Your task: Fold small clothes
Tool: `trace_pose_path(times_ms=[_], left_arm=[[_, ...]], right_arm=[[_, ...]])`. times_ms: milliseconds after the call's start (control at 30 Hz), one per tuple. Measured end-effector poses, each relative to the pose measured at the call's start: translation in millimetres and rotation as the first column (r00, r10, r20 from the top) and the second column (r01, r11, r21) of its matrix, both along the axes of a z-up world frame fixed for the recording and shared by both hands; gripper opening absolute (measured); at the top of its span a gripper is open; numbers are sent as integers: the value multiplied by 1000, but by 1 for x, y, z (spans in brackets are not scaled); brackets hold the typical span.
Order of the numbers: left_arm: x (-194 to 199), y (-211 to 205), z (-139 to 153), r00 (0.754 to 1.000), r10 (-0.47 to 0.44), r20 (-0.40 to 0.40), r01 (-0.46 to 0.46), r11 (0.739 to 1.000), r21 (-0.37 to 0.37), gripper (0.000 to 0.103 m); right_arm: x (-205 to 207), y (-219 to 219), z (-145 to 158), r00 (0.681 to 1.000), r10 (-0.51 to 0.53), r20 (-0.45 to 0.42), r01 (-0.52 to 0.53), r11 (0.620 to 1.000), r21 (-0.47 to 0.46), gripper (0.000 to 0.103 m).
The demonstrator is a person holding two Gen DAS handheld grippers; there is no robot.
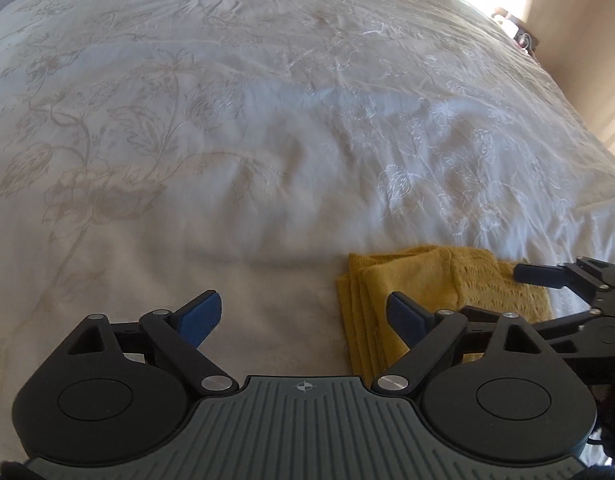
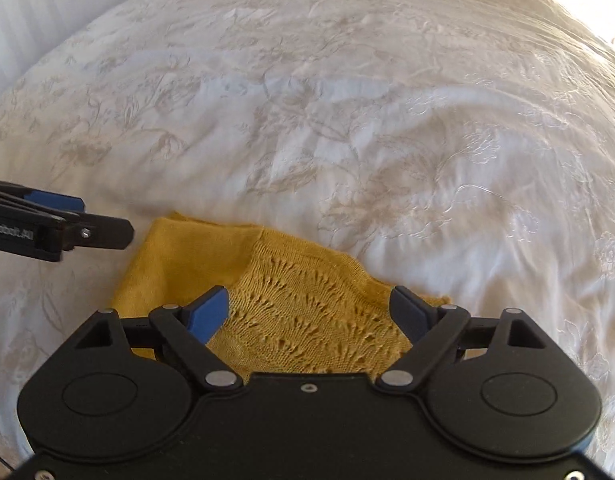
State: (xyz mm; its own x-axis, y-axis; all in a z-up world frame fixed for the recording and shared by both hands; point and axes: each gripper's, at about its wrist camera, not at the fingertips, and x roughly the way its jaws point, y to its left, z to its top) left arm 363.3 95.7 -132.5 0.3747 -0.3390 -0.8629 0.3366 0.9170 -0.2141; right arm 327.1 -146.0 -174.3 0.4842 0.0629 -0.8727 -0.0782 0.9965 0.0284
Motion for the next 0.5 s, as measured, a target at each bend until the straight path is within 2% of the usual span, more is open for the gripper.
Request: trace_pose_path(times_ms=[67, 133, 267, 367, 500], left_arm=[[-8, 7, 2, 1000, 4, -2, -4, 1000, 6, 90], [-16, 12, 7, 1000, 6, 0, -6, 1000, 10, 90], [-32, 24, 24, 999, -6, 31, 7, 1000, -14, 91], [-45, 28, 38, 998, -21, 61, 22, 1000, -22, 91], [-65, 29, 61, 991, -42, 129, 51, 996, -68, 91]], right_arm=[[7, 0, -11, 999, -30, -11, 30, 1000, 0, 97], [9, -8, -5, 997, -73, -5, 73, 997, 38, 98], [-8, -22, 30, 984, -132, 117, 125, 990, 64, 98], [-35, -32, 59, 962, -191, 193, 176, 980, 88, 102], [-73, -36, 84, 938, -261, 228, 248, 965, 86, 102]])
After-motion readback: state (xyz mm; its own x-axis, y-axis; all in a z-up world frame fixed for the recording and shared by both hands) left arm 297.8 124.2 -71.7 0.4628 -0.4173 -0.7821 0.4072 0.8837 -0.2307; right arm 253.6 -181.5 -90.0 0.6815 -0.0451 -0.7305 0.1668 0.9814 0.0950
